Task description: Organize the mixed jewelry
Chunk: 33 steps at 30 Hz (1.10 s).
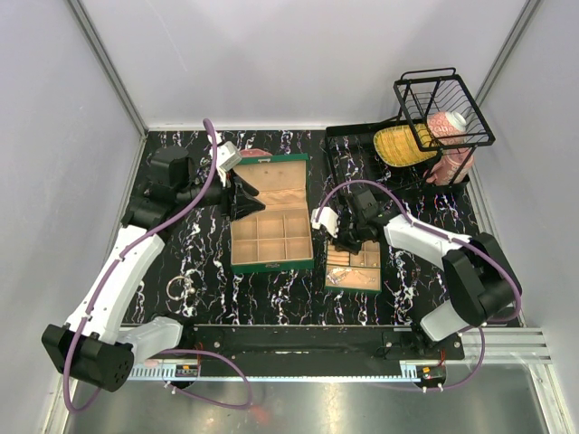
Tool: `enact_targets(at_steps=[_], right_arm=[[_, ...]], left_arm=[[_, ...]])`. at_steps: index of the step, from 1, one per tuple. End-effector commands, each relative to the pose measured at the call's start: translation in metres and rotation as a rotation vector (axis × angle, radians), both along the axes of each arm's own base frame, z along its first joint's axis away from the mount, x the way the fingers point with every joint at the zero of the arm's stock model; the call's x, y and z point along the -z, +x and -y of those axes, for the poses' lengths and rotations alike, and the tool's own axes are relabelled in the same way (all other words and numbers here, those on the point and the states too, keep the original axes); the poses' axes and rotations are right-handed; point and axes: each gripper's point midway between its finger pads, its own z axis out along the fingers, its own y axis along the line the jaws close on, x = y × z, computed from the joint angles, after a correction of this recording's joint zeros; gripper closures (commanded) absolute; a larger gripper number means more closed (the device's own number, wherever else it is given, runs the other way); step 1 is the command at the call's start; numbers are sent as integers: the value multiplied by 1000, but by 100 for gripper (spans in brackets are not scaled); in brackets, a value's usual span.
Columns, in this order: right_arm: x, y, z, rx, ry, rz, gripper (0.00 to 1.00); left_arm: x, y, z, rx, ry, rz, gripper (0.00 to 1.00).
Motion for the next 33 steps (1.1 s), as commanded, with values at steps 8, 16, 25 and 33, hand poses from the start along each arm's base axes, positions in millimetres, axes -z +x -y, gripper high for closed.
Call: enact_targets(at_steps=[8, 16, 25, 33], right_arm=[[7, 11, 5, 0, -16, 35, 100], [15, 10, 8, -4, -37, 23, 100], [35, 7, 13, -1, -71, -2, 100], [49, 4, 24, 9, -120, -6, 100]], left_arm=[[-9, 1, 1, 16, -32, 32, 51], [-9, 0, 0, 13, -33, 36, 51], [-8, 0, -1, 10, -33, 38, 51], [-8, 0, -3, 7, -34, 41, 51]])
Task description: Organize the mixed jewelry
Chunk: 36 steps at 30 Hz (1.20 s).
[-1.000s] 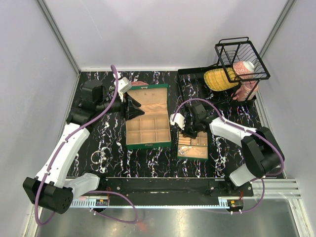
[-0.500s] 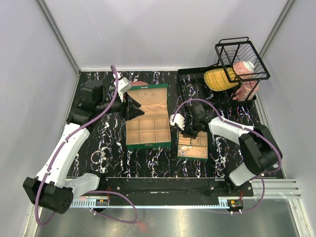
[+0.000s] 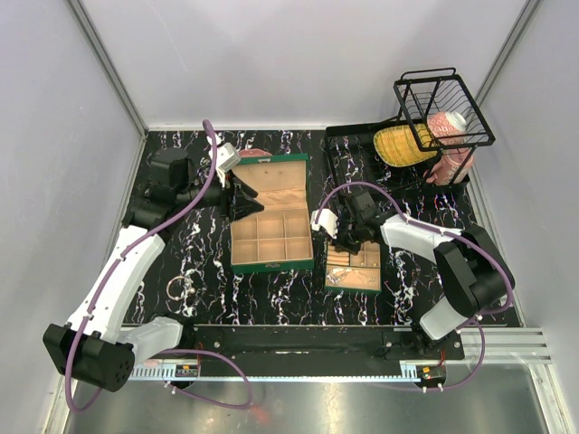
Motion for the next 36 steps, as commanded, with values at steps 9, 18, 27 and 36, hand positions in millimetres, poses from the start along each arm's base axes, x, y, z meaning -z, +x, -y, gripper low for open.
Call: enact_targets(at_steps=[9, 18, 27, 36], right_arm=[[9, 0, 23, 41, -100, 18, 89], [-31, 11, 18, 79, -61, 70, 72], [-67, 15, 12, 108, -6, 99, 69], [-137, 14, -6, 161, 169, 138, 69]], left_arm=[[-19, -1, -3, 7, -32, 76, 51], [-22, -2, -6, 3, -22, 79, 51], [-22, -3, -10, -4, 6, 94, 51], [15, 9, -54, -112, 216, 119, 50]])
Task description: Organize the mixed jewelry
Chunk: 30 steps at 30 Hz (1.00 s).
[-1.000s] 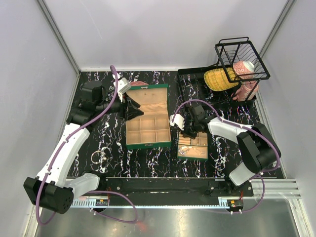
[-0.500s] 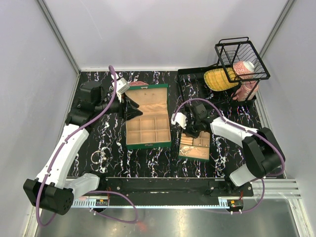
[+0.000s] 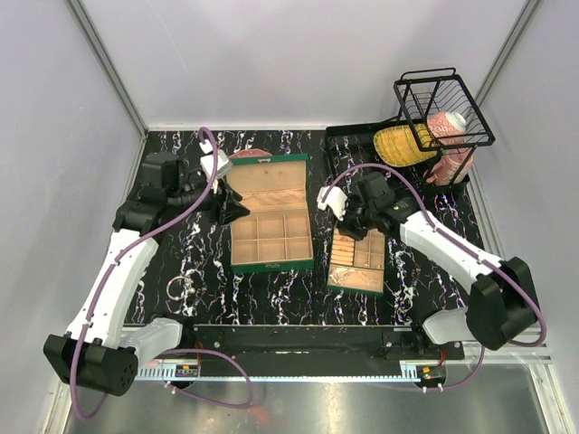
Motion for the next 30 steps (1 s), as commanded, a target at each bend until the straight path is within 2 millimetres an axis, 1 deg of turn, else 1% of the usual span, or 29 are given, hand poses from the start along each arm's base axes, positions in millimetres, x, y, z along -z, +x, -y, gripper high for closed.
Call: enact_targets(at_steps=[1, 2, 4, 5, 6, 7, 8, 9, 10, 11, 12, 14, 15, 16, 17, 18, 20, 21, 23, 25, 26, 28, 30], right_arm=[[-60, 2, -17, 28, 160, 40, 69], [-69, 1, -20, 39, 191, 38, 69], [-83, -1, -27, 33, 243, 37, 69], [-88, -3, -30, 42, 267, 24, 69], [-93, -3, -33, 39, 287, 23, 69], [-98, -6, -37, 23, 313, 17, 69], [-102, -8, -39, 29, 337, 8, 69], [-105, -9, -41, 29, 354, 7, 69], [-109, -10, -44, 16, 378, 9, 69], [-113, -12, -45, 15, 395, 13, 69], [-111, -15, -47, 7, 403, 4, 69], [-115, -17, -48, 3, 425, 11, 69], [-112, -19, -50, -1, 427, 11, 69], [-112, -21, -50, -6, 428, 16, 69], [-109, -23, -51, -10, 423, 12, 69], [-107, -24, -52, -10, 412, 18, 69], [-104, -26, -54, -16, 400, 23, 68], [-103, -29, -57, -22, 390, 25, 68], [-100, -29, -58, -21, 374, 32, 68], [-97, -33, -61, -39, 360, 31, 68], [-96, -34, -62, -40, 354, 32, 68], [-93, -35, -62, -44, 349, 27, 68], [-91, -36, -63, -47, 348, 22, 68]], left_arm=[[9, 7, -34, -67, 153, 69, 49], [15, 10, -46, -97, 179, 59, 49], [35, 8, -65, -116, 258, 21, 48], [42, 11, -80, -154, 293, 7, 48], [54, 6, -90, -143, 339, -17, 48], [60, 3, -97, -144, 369, -27, 48], [67, 3, -116, -192, 413, -47, 48], [78, -4, -125, -171, 468, -63, 48], [85, -8, -132, -172, 505, -75, 48], [93, -12, -148, -196, 569, -100, 48], [104, -21, -155, -178, 612, -127, 48], [115, -29, -170, -180, 688, -156, 48], [126, -37, -173, -173, 713, -191, 48], [131, -41, -177, -168, 737, -201, 48], [135, -46, -184, -168, 783, -199, 48], [145, -50, -187, -162, 802, -214, 48], [154, -54, -197, -160, 859, -212, 48], [163, -57, -199, -157, 873, -223, 49], [174, -60, -206, -153, 914, -237, 49], [184, -61, -216, -159, 962, -248, 49], [192, -61, -219, -162, 979, -247, 49], [200, -60, -227, -164, 1024, -251, 49], [206, -55, -231, -173, 1036, -241, 49]])
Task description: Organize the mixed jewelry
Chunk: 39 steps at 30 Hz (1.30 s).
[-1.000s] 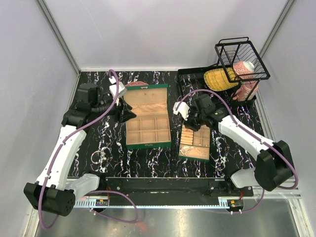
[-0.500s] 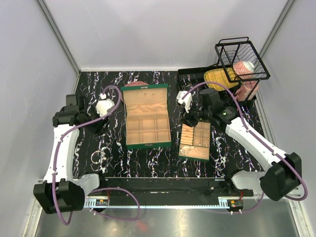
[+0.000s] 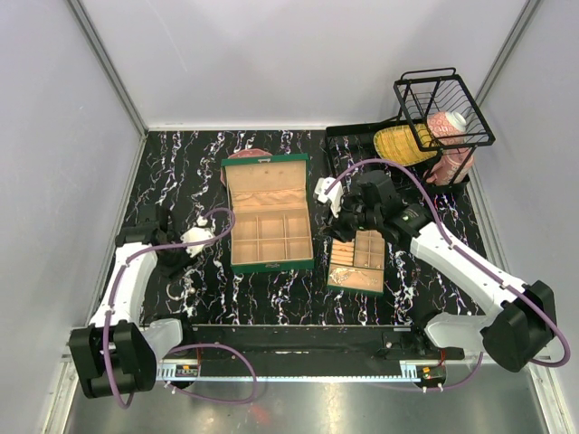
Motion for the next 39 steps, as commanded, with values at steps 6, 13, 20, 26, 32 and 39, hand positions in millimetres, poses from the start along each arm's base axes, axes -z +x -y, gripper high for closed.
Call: enact_targets(at_steps=[6, 13, 20, 26, 32, 39], right_arm=[[0, 1, -2, 0, -4, 23, 68], [4, 5, -2, 12, -20, 17, 68], [7, 5, -2, 11, -27, 8, 69], [9, 4, -2, 4, -28, 7, 69], [11, 3, 0, 0, -33, 6, 69], [17, 2, 0, -6, -47, -5, 69]], left_arm=[[23, 34, -30, 15, 125, 54, 49], [40, 35, -24, 59, 92, 47, 49], [49, 36, -19, 100, 76, 73, 49], [59, 34, -15, 109, 55, 42, 47], [65, 34, -13, 115, 39, 33, 44], [75, 22, -11, 146, 42, 3, 44]])
